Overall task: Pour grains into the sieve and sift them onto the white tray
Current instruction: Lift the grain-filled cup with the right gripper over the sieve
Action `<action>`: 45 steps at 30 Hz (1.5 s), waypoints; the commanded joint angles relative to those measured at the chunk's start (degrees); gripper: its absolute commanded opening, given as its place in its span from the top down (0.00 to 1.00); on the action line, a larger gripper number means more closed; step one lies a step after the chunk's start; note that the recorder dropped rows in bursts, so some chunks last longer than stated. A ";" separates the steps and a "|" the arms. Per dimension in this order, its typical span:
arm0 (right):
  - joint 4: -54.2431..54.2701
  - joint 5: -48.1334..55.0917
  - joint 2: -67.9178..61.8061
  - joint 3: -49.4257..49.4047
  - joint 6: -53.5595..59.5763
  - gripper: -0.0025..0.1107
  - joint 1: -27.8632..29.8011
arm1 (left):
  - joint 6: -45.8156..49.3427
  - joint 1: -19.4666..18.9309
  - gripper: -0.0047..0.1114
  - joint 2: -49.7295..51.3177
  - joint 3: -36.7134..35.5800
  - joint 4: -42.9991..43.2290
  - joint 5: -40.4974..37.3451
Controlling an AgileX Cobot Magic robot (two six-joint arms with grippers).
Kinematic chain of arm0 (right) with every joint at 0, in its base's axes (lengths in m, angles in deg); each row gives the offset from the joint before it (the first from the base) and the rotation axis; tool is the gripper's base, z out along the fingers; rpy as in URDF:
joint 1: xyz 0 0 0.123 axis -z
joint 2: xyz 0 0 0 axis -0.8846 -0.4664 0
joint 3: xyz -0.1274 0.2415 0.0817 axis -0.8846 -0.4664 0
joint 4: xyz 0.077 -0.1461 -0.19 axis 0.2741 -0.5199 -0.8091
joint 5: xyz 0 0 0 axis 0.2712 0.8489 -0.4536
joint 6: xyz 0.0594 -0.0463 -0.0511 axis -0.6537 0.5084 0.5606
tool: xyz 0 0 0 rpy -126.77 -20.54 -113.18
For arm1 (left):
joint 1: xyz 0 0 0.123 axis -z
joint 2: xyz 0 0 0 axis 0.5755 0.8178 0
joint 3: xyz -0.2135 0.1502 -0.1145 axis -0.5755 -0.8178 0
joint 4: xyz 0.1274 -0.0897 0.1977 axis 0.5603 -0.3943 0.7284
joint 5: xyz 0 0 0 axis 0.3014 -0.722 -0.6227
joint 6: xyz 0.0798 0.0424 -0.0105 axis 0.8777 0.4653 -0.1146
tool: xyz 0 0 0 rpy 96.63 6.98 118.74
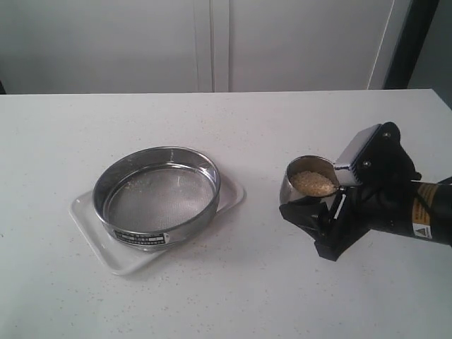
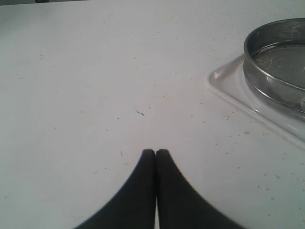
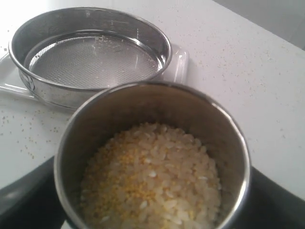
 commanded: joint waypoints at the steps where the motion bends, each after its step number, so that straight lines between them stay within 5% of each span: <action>1: -7.04 2.03 2.82 3.25 -7.94 0.98 -0.07 | -0.02 -0.11 0.96 -0.27 -0.30 -0.63 -0.19; 20: -22.46 20.38 2.86 17.57 -36.41 0.98 -12.98 | -0.02 -0.11 0.96 -0.27 -0.30 -0.63 -0.19; 26: -30.99 24.64 1.44 19.46 -37.39 0.98 -15.13 | -0.02 -0.11 0.96 -0.27 -0.30 -0.63 -0.19; 45: -35.10 31.06 -4.09 29.74 -48.02 0.98 -21.02 | -0.02 -0.11 0.96 -0.27 -0.30 -0.63 -0.19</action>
